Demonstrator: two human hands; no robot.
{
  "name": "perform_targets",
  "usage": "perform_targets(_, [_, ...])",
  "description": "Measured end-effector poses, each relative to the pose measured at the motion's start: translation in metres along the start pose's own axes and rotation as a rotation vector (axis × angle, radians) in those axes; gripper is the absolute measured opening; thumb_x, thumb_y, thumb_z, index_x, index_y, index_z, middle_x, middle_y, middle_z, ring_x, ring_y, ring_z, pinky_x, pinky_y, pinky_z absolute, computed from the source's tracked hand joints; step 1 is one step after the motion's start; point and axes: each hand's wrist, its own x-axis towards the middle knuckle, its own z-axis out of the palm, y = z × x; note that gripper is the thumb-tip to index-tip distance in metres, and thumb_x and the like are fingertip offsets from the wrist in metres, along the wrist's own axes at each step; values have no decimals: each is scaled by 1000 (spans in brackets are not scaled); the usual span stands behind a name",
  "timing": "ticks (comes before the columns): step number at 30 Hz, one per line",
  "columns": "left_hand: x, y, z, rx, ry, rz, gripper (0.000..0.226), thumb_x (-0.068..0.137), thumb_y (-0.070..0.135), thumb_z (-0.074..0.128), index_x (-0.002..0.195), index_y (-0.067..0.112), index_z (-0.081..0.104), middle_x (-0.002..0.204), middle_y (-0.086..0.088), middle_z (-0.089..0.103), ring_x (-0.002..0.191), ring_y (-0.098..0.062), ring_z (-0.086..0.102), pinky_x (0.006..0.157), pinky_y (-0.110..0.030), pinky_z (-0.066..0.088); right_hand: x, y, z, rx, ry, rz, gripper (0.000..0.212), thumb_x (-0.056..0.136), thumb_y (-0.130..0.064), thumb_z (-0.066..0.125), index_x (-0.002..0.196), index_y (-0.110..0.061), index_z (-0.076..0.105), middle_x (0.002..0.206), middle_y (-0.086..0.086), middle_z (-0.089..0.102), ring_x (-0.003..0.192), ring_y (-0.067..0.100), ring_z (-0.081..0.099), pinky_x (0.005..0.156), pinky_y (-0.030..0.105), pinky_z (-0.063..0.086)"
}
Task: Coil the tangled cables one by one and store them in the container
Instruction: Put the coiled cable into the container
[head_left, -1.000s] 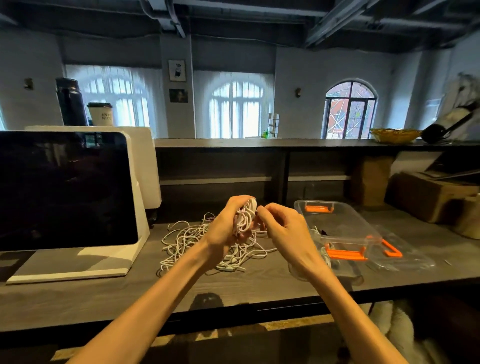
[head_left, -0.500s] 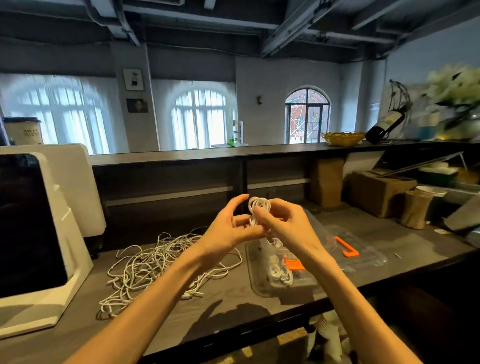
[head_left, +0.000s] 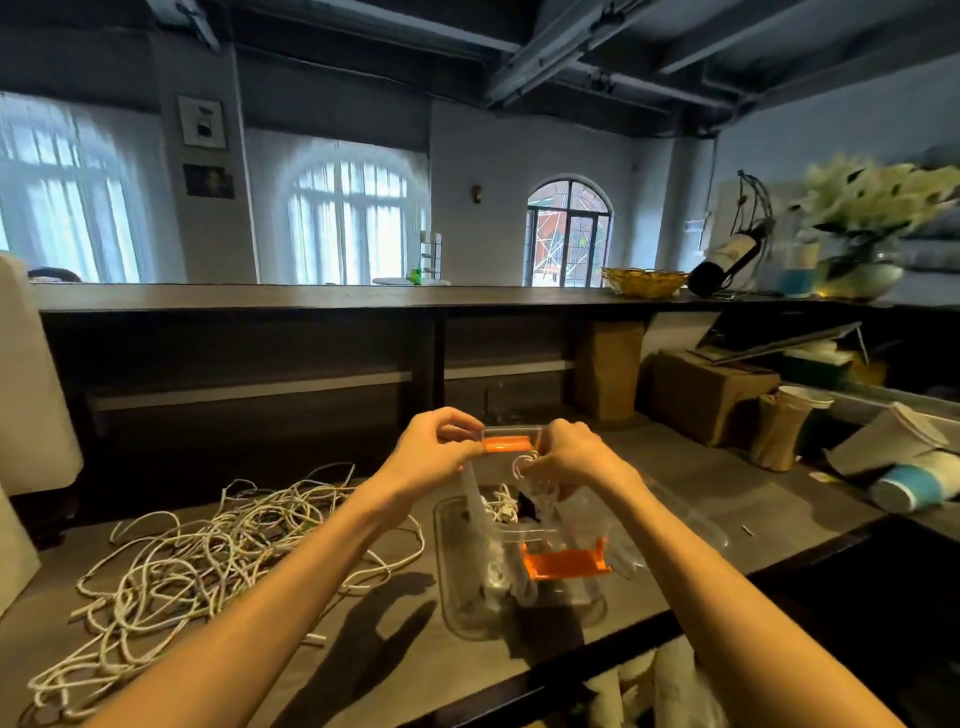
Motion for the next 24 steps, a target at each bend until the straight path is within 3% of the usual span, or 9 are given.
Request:
perform_targets(3, [12,-9,5,9,17,-10,19,95,10,66,111,20,67,110,-1,67,108,-15,63,94,-38,56,21,4,13,-284,20,-2,40,91,-27,70,127,-14,61,122,13,64,109,31,67,90,43,60])
perform_targets(5, [19,-14,8,10,38,-8,18,95,10,66,110,20,68,108,1,67,107,-14,63,93,-37,56,32,3,19,-385,-17,-24,46,92,-20,68,137,-12,57,131,15,61,118,32,63,94,41,57])
perform_targets(12, [27,-29,10,-5,1,-27,17,96,9,64,107,21,69,109,-1,68,108,-15,62,94,-40,55,47,8,36,-418,-82,14,60,92,-15,67,148,-7,47,135,18,59,121,34,63,96,40,57])
perform_targets(15, [26,-28,5,-5,-6,-23,18,96,9,63,108,21,69,108,0,68,108,-14,62,91,-37,57,41,1,21,-362,-4,3,47,90,-15,69,135,-9,59,128,16,62,112,34,67,91,44,60])
perform_targets(18, [20,-19,-3,-5,-4,-13,17,96,7,63,105,20,69,107,-2,69,105,-13,64,89,-35,57,28,-14,1,-251,85,-27,23,90,-17,70,110,-7,67,106,13,68,86,27,74,78,42,64])
perform_targets(20, [14,-9,-9,-15,-12,-10,18,96,5,62,104,19,69,106,-4,70,105,-14,65,85,-31,57,15,-30,-12,-151,124,-62,20,89,-25,74,99,-7,70,92,11,73,73,23,75,70,40,65])
perform_targets(24, [-8,16,-28,-5,-24,10,19,96,3,63,104,19,69,107,-6,69,106,-15,65,81,-27,57,-27,-69,-36,-23,129,-210,27,92,-35,74,96,-8,74,90,9,75,79,21,74,77,41,65])
